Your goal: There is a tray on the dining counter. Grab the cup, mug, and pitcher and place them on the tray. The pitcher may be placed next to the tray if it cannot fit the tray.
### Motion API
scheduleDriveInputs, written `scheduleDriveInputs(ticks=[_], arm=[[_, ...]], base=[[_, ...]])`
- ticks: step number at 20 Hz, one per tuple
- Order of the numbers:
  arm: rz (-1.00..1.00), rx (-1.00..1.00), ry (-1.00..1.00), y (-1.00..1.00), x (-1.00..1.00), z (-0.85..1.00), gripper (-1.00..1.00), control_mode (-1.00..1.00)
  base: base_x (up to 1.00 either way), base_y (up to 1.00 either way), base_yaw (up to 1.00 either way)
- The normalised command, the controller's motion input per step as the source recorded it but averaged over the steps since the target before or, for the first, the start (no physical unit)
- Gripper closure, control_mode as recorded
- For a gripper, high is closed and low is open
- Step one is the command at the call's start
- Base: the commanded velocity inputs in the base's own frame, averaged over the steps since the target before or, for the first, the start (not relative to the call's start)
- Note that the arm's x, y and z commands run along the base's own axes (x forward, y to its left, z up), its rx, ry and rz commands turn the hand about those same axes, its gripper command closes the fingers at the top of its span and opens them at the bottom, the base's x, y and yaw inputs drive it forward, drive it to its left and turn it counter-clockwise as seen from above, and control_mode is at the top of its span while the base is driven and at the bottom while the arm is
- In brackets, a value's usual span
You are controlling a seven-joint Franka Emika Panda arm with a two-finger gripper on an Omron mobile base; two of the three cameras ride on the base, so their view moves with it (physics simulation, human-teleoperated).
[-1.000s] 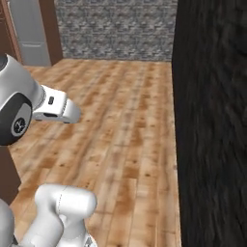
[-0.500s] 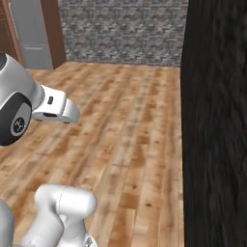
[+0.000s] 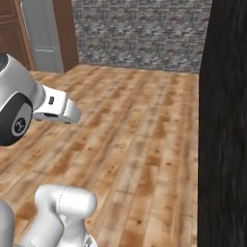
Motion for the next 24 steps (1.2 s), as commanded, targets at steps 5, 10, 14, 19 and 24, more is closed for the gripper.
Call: scheduleDriveInputs(ticks=[5,10,14,19,24], arm=[[0.00,0.00,0.00,0.00,0.00,0.00,-1.00,1.00],[0.00,0.00,0.00,0.00,0.00,0.00,-1.00,1.00],[0.00,0.00,0.00,0.00,0.00,0.00,-1.00,1.00],[0.00,0.00,0.00,0.00,0.00,0.00,-1.00,1.00],[0.00,0.00,0.00,0.00,0.00,0.00,-1.00,1.00]], base=[[1.00,0.38,0.37],[1.00,0.06,0.54],[1.00,0.00,0.63],[1.00,0.00,0.68],[1.00,0.00,0.68]])
